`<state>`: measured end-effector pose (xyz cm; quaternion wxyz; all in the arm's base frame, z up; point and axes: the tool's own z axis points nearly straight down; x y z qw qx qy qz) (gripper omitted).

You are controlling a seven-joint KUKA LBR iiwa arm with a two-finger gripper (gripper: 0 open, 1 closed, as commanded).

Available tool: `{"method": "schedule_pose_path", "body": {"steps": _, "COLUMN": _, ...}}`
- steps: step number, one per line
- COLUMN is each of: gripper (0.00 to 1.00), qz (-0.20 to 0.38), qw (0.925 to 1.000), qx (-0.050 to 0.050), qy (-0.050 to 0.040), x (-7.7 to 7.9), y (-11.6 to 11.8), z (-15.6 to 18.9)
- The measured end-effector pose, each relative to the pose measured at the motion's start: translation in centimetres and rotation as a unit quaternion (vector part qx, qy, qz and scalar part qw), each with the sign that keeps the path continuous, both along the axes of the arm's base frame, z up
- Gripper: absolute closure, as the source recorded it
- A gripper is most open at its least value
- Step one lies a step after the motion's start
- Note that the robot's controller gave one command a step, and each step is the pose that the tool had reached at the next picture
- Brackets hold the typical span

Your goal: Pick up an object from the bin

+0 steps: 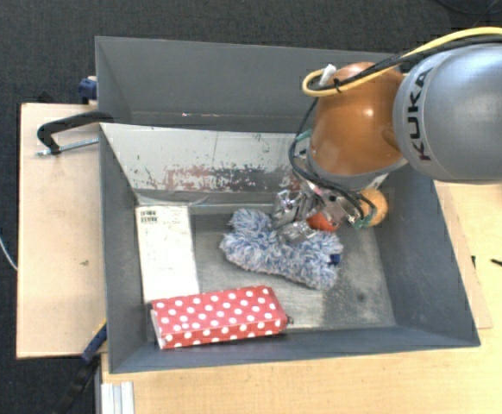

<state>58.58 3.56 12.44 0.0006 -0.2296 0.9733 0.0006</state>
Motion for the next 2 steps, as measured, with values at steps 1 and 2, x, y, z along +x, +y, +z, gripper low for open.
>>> {"method": "schedule_pose_path", "body": {"steps": 1, "gripper": 1.00, "qz": 0.007, "qw": 1.0000, "qx": 0.000, "qy": -0.0006, "x": -0.1, "y": 1.0, "z": 6.1}}
{"method": "schedule_pose_path", "body": {"steps": 2, "gripper": 1.00, "qz": 0.017, "qw": 0.9998, "qx": 0.000, "qy": -0.0033, "x": -1.0, "y": 0.1, "z": 10.4}}
